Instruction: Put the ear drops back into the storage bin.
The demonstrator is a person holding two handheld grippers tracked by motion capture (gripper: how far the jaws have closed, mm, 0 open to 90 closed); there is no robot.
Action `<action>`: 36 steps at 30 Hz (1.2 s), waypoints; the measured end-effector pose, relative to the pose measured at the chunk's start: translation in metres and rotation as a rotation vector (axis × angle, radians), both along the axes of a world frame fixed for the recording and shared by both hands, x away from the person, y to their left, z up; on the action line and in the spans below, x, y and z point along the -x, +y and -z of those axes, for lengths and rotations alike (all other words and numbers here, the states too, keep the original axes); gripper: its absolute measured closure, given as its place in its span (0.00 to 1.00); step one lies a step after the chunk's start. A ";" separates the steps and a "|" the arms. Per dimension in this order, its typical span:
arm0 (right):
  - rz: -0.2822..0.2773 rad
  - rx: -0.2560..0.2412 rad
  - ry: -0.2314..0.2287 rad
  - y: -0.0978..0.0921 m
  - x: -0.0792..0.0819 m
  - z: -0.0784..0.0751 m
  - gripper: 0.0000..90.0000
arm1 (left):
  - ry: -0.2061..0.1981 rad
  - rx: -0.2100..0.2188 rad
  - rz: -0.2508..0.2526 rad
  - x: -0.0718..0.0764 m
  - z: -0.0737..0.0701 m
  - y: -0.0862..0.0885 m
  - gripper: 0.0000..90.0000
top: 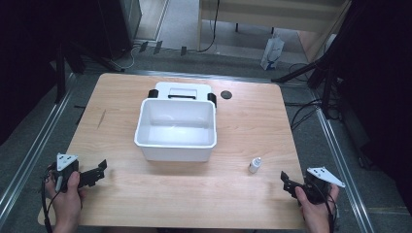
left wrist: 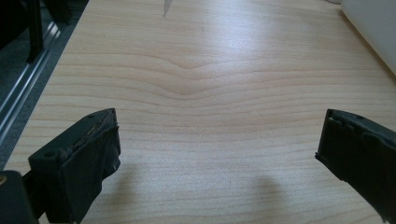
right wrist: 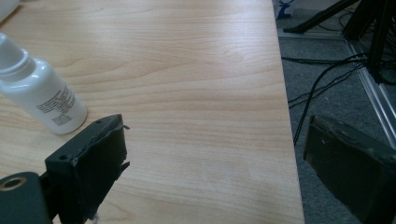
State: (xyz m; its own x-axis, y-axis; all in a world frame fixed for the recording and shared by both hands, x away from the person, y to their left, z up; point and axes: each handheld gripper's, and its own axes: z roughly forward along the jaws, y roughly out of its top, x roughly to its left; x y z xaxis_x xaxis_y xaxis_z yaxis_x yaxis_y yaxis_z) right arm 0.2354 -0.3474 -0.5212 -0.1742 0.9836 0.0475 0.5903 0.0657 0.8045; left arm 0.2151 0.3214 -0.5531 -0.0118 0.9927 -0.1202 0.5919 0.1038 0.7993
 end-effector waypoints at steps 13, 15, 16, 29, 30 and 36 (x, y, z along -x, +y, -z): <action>-0.135 0.119 0.148 0.026 -0.024 -0.028 0.04 | 0.010 0.010 0.007 -0.002 0.001 0.001 0.00; -0.159 0.135 0.166 0.032 -0.028 -0.032 0.04 | 0.007 0.010 0.008 -0.002 0.001 0.001 0.00; -0.170 0.142 0.176 0.034 -0.030 -0.033 0.04 | 0.008 0.010 0.009 -0.002 0.000 0.001 0.00; -0.272 0.265 0.298 0.056 -0.053 -0.044 0.04 | 0.020 0.008 0.014 -0.002 0.001 0.000 0.00; -0.290 0.274 0.307 0.057 -0.054 -0.046 0.04 | 0.020 0.008 0.014 -0.002 0.001 0.000 0.00; -0.374 0.332 0.422 0.074 -0.066 -0.055 0.03 | 0.017 0.010 0.016 -0.002 0.001 0.000 0.00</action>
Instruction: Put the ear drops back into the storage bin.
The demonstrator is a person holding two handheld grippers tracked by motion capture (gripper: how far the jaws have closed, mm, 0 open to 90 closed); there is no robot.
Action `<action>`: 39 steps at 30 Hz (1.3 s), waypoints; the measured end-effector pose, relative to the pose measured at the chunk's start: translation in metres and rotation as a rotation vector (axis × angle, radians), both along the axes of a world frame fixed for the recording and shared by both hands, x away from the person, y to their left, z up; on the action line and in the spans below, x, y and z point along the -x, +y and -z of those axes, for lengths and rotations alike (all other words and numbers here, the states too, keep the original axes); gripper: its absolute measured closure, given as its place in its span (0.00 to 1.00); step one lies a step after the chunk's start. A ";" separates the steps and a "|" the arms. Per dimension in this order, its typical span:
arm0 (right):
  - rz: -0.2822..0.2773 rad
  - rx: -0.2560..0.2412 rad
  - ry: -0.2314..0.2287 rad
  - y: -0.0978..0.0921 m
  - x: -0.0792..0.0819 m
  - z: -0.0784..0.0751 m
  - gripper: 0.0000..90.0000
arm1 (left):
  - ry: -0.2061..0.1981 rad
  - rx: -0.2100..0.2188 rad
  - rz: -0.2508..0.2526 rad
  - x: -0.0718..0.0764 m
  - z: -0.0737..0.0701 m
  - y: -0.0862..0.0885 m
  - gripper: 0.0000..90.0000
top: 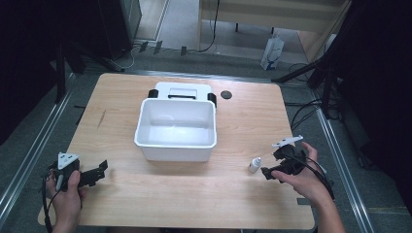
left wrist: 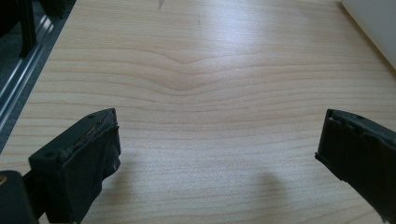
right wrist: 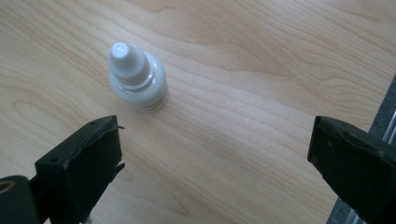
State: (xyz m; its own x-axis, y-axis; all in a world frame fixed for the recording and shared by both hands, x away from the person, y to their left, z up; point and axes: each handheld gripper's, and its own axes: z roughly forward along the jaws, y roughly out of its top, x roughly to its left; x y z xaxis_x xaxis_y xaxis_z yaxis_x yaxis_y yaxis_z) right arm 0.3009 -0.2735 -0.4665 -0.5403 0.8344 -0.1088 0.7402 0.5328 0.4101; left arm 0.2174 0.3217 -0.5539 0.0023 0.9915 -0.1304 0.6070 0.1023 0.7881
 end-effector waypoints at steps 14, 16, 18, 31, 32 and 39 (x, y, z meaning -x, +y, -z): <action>-0.141 0.120 0.155 0.035 -0.015 -0.008 0.29 | 0.001 -0.003 0.003 0.000 0.000 0.000 0.00; -0.160 0.124 0.174 0.038 -0.016 -0.009 0.36 | 0.001 -0.004 0.003 0.000 0.000 0.000 0.00; -0.156 0.110 0.193 0.040 -0.018 -0.009 0.41 | 0.000 -0.003 0.004 0.000 0.000 0.000 0.00; -0.125 0.062 0.290 0.046 -0.037 -0.017 0.67 | 0.005 -0.003 0.008 0.000 0.000 0.000 0.00; -0.118 0.062 0.301 0.048 -0.038 -0.018 0.68 | 0.003 -0.002 0.008 0.000 0.000 0.000 0.00; -0.108 0.066 0.343 0.054 -0.043 -0.016 0.79 | 0.001 0.004 0.006 -0.001 0.000 0.001 0.00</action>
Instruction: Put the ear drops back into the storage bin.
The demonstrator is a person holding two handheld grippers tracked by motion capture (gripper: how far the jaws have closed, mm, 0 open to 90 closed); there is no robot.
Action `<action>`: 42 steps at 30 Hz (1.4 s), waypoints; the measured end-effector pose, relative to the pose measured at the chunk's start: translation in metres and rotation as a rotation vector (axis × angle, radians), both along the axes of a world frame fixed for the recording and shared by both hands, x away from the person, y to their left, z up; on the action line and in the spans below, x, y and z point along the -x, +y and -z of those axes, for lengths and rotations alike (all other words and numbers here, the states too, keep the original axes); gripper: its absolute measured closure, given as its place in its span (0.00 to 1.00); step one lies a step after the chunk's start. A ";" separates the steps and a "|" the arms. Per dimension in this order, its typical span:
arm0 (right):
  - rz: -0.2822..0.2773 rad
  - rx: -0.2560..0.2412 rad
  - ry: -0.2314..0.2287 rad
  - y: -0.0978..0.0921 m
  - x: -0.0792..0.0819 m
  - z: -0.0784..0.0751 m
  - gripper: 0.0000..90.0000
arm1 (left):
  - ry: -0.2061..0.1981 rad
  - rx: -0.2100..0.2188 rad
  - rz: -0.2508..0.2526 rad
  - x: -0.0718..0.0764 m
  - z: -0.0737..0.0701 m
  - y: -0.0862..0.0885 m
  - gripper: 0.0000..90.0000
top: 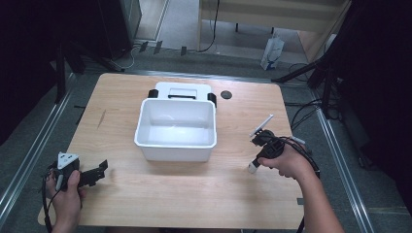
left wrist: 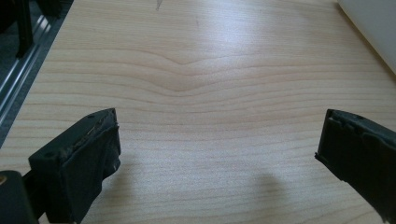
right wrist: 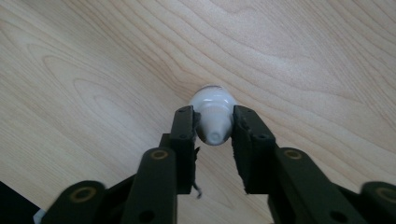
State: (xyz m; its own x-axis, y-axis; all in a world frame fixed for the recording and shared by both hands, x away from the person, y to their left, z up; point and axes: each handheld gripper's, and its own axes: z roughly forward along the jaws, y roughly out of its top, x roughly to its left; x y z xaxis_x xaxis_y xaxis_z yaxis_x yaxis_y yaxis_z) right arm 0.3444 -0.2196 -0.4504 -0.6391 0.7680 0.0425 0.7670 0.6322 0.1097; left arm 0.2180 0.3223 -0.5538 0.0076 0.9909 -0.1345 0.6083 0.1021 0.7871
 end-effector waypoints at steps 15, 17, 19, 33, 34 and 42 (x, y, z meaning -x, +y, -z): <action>0.010 0.018 -0.015 0.006 -0.004 0.000 0.80 | 0.000 0.002 -0.002 0.000 0.000 0.000 0.00; 0.008 0.015 -0.024 0.005 -0.005 -0.003 0.80 | 0.000 0.002 -0.002 0.000 0.000 0.000 0.00; 0.012 0.011 -0.027 0.005 -0.005 -0.004 0.80 | 0.000 0.002 -0.002 0.000 0.000 0.000 0.00; 0.014 -0.024 -0.061 0.019 -0.021 -0.043 0.80 | -0.003 0.001 -0.005 0.000 0.000 0.000 0.00; 0.013 -0.028 -0.062 0.021 -0.023 -0.046 0.80 | -0.003 0.001 -0.004 0.000 0.000 0.000 0.00; 0.006 -0.051 -0.077 0.033 -0.032 -0.067 0.80 | -0.003 0.002 -0.005 0.000 0.000 0.000 0.00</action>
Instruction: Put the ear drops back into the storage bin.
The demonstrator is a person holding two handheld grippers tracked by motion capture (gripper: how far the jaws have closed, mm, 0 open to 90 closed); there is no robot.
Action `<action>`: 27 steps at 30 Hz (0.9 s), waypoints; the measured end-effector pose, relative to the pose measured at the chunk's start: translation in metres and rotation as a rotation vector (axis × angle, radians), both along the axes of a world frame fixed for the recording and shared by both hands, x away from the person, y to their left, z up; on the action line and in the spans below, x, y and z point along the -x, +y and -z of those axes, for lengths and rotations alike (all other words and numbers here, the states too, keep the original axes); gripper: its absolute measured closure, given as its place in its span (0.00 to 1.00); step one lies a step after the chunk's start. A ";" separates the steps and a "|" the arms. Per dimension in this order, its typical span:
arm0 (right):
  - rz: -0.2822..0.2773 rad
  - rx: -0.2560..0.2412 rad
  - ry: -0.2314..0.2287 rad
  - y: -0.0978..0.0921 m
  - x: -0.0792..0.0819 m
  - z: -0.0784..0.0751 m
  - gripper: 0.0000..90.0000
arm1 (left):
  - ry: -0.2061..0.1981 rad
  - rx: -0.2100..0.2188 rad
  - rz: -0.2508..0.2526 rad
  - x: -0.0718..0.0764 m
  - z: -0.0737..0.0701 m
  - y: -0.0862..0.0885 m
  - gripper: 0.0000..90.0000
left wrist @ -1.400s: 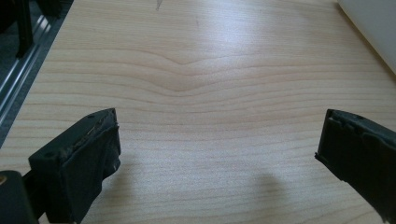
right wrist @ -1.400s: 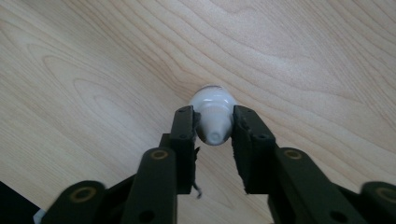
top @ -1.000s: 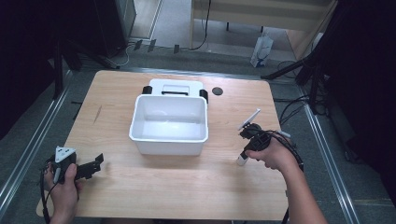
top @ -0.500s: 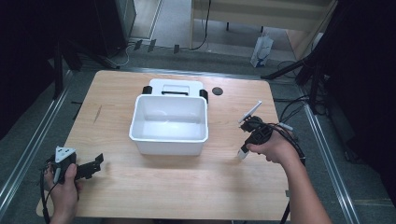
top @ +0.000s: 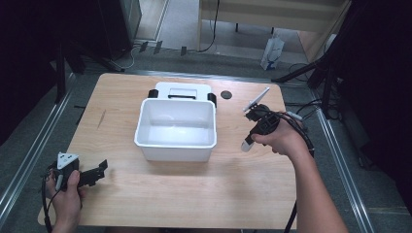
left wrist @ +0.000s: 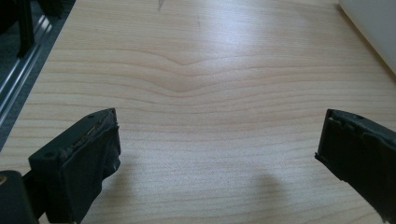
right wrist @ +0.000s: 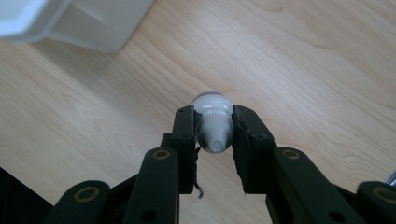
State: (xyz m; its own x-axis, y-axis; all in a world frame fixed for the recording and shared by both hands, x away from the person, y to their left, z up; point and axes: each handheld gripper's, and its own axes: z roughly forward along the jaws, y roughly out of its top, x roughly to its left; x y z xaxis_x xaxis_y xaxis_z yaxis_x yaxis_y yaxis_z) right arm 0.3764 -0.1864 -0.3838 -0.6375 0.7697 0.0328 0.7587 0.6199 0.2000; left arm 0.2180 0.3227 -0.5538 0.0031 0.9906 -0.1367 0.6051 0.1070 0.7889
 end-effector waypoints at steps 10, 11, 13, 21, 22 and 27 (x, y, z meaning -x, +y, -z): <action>-0.036 -0.012 -0.014 0.026 -0.013 -0.024 0.80 | -0.003 0.000 -0.001 0.000 0.000 0.000 0.00; -0.045 -0.014 -0.015 0.029 -0.014 -0.026 0.80 | -0.003 0.001 -0.001 0.000 0.000 0.000 0.00; -0.060 -0.012 -0.021 0.037 -0.016 -0.032 0.80 | 0.000 0.001 0.001 0.000 0.000 0.000 0.00; -0.084 -0.011 -0.048 0.056 -0.022 -0.053 0.80 | 0.001 0.001 0.001 0.000 0.000 0.000 0.00; -0.089 -0.014 -0.052 0.058 -0.022 -0.056 0.80 | 0.001 0.001 0.001 0.000 0.000 0.000 0.00; -0.111 -0.012 -0.069 0.070 -0.024 -0.070 0.80 | 0.002 0.002 0.001 0.000 0.000 0.000 0.00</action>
